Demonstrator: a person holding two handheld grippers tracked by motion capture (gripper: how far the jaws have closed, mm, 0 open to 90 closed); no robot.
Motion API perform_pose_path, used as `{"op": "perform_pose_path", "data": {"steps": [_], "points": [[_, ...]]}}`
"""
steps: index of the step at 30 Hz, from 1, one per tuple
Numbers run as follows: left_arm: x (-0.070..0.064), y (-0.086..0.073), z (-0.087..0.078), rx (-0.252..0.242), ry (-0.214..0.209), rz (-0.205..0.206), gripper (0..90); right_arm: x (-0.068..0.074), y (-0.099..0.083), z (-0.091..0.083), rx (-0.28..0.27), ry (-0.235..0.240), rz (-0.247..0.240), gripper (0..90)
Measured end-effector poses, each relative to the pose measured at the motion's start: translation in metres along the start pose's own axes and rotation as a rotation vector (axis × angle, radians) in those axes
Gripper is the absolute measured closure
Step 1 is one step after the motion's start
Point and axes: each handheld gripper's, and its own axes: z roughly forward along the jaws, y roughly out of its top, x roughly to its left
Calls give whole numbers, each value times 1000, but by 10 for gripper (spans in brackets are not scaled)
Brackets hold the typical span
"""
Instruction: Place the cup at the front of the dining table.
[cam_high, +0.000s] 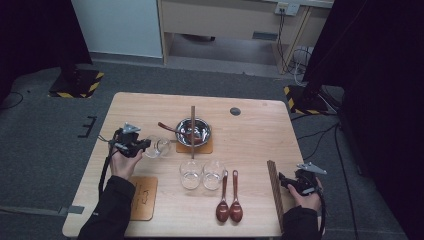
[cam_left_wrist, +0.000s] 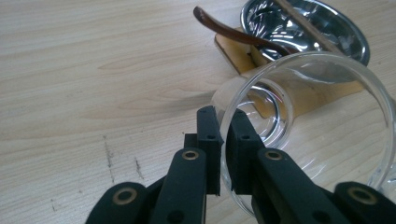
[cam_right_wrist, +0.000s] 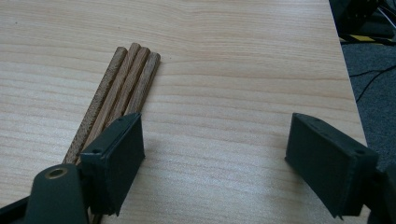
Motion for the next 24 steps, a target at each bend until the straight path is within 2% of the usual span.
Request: {"op": "perform_pose_path", "data": {"steps": [9, 15, 20, 24], "points": [[1, -3, 7, 42, 7, 3, 853, 0, 0, 0, 0, 0, 0, 190], [1, -2, 7, 47, 9, 5, 852, 0, 0, 0, 0, 0, 0, 190], [2, -3, 9, 28, 3, -7, 847, 0, 0, 0, 0, 0, 0, 190], [6, -6, 12, -18, -16, -43, 838, 0, 0, 0, 1, 0, 0, 189]]}}
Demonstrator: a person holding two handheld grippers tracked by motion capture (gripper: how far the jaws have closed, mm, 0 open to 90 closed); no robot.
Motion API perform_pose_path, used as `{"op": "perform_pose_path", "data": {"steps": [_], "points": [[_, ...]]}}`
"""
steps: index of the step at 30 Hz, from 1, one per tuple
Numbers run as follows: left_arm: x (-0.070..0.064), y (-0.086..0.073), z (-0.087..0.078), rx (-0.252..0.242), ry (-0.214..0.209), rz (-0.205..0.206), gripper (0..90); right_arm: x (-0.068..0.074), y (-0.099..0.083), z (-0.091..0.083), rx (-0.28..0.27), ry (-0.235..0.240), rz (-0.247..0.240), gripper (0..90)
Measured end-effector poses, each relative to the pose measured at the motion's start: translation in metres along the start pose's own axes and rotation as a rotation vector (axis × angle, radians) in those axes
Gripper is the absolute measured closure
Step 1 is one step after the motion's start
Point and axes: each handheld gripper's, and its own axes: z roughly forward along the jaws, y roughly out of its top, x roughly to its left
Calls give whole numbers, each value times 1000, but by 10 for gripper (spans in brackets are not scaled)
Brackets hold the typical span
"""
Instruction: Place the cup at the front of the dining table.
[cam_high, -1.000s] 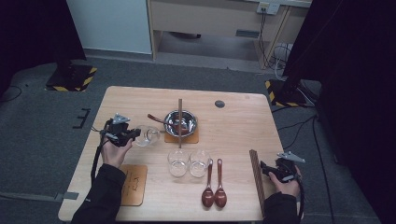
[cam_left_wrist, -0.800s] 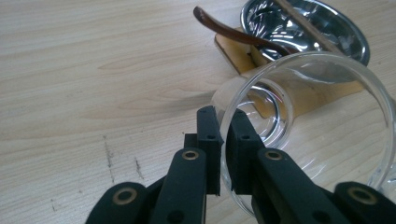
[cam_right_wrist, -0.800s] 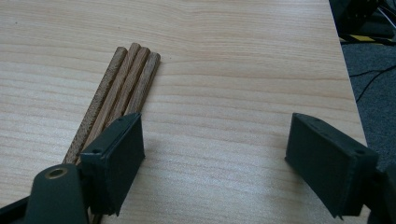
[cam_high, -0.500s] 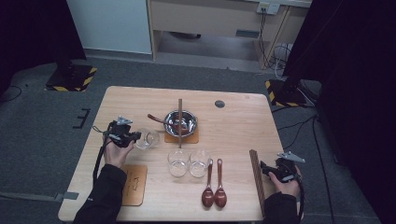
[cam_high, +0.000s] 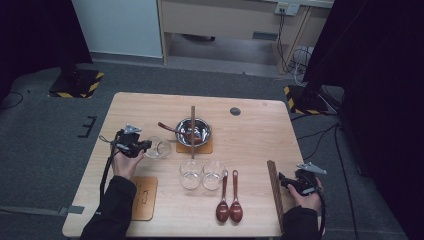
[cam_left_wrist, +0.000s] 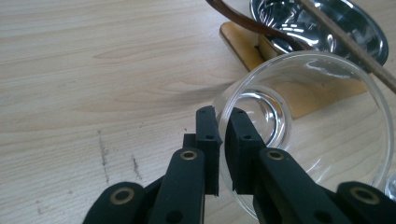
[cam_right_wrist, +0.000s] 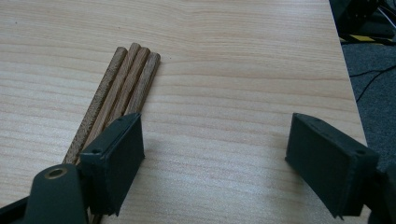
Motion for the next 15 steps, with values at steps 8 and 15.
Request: {"op": "perform_pose_path", "data": {"steps": [8, 15], "points": [[-1, -2, 8, -79, -5, -25, 817, 0, 0, 0, 1, -1, 2, 187], [-9, -1, 16, -120, 6, -4, 798, 0, 0, 0, 1, -1, 1, 187]]}}
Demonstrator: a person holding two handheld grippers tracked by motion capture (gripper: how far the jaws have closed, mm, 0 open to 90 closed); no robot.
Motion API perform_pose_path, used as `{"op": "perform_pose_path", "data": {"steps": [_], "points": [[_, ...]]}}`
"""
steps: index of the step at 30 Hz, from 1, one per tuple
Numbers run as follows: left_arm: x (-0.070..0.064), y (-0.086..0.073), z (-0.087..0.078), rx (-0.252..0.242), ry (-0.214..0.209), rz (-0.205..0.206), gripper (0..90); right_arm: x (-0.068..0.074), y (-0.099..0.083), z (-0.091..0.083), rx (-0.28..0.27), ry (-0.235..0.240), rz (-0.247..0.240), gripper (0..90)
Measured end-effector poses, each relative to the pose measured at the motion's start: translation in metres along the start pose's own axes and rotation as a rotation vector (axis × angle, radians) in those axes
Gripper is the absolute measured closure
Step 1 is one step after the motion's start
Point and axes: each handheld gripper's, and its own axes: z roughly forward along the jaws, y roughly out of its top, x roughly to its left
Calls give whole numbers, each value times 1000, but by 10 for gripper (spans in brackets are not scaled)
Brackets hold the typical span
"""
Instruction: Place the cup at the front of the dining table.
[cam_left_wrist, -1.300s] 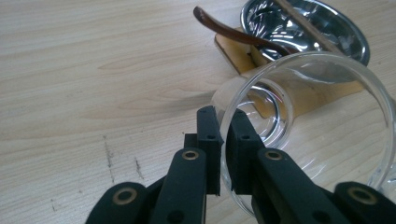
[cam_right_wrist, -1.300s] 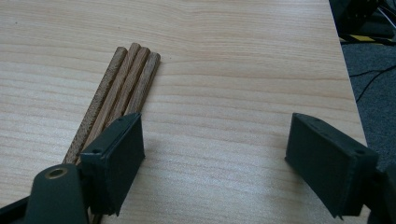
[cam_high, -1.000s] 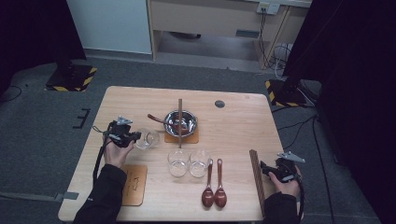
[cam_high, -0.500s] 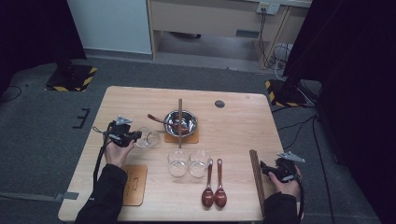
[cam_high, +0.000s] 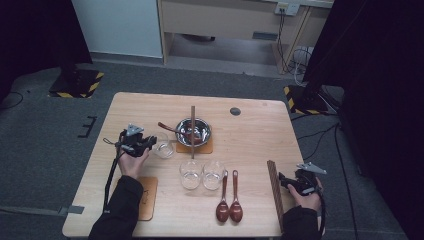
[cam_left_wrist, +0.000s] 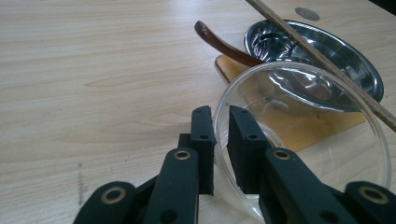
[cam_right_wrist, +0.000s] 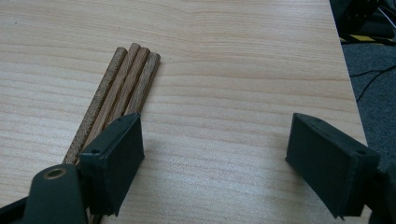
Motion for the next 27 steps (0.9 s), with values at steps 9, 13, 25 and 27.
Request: {"op": "perform_pose_path", "data": {"steps": [9, 13, 25, 27], "points": [[-7, 3, 5, -13, 11, 28, 789, 0, 0, 0, 0, 0, 1, 185], [-8, 3, 7, -27, 17, 30, 790, 0, 0, 0, 0, 1, 0, 185], [-6, 2, 10, -60, -10, 13, 732, 0, 0, 0, 0, 1, 1, 185], [-5, 2, 9, -62, -9, 21, 694, 0, 0, 0, 0, 1, 1, 185]]}}
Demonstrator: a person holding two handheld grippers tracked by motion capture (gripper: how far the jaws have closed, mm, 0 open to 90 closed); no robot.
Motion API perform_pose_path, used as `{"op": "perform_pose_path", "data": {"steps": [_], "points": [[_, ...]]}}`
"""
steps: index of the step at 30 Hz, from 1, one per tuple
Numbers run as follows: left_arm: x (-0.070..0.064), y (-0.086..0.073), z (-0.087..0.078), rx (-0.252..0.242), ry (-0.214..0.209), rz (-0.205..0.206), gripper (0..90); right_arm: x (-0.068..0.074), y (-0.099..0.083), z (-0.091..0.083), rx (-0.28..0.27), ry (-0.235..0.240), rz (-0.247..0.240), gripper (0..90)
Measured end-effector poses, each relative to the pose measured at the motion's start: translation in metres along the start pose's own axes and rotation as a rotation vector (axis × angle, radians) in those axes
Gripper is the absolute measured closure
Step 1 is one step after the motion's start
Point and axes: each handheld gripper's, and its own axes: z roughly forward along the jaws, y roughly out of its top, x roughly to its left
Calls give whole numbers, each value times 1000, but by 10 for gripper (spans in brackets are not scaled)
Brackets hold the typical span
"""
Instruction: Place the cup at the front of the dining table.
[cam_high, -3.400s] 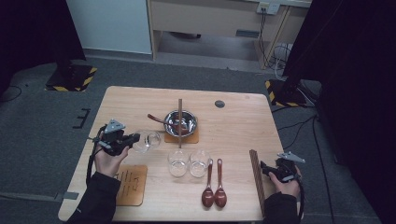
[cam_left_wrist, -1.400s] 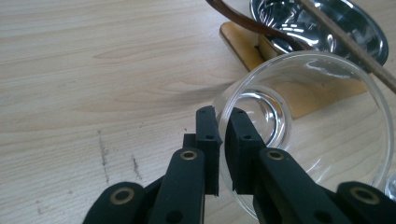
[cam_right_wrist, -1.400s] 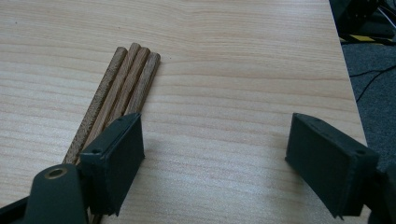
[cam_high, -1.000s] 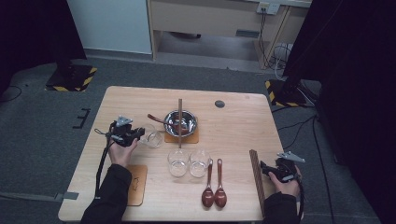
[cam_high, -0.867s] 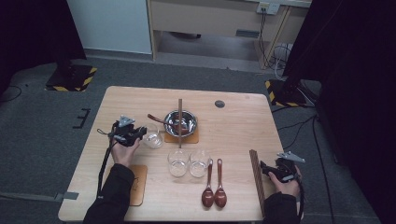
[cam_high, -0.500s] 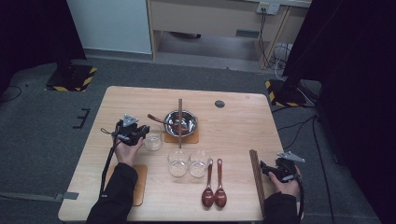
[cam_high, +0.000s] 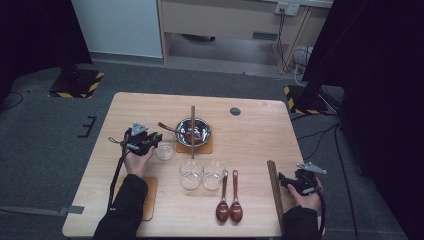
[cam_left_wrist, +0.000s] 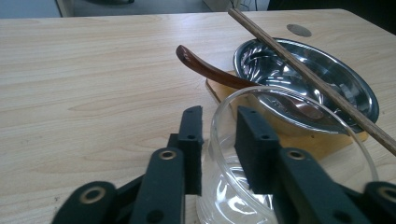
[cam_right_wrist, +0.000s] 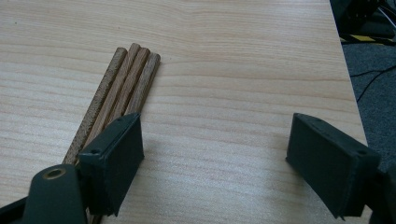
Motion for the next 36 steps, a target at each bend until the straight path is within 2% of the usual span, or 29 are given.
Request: {"op": "perform_pose_path", "data": {"steps": [6, 8, 12, 14, 16, 19, 23, 27, 31, 33, 35, 36], "points": [[4, -2, -21, -66, -32, -3, 572, 0, 0, 0, 0, 0, 0, 184], [5, -2, -26, -75, -40, -5, 560, 0, 0, 0, 0, 0, 0, 185], [9, -8, -44, -84, -42, 4, 451, 0, 0, 0, 0, 0, 0, 184], [10, -10, -48, -83, -42, 5, 422, 0, 0, 0, 0, 0, 0, 184], [15, -15, -55, -66, -31, 6, 397, 0, 0, 0, 0, 0, 0, 185], [19, -20, -60, -49, -43, -4, 359, 0, 0, 0, 0, -1, -1, 185], [22, -28, -65, -7, -30, 31, 304, 0, 0, 0, 0, -1, 0, 184], [26, -37, -68, 14, -19, 40, 245, 0, 0, 0, 0, -1, -1, 184], [36, -50, -73, 61, 27, 56, 226, 0, 0, 0, 0, -1, -1, 184], [41, -55, -75, 72, 52, 68, 224, 0, 0, 0, 0, -1, -1, 185], [44, -57, -75, 76, 59, 74, 214, 0, 0, 0, 0, -1, -1, 184], [47, -58, -76, 78, 67, 96, 214, 0, 0, 0, 0, -1, -1, 184]]}}
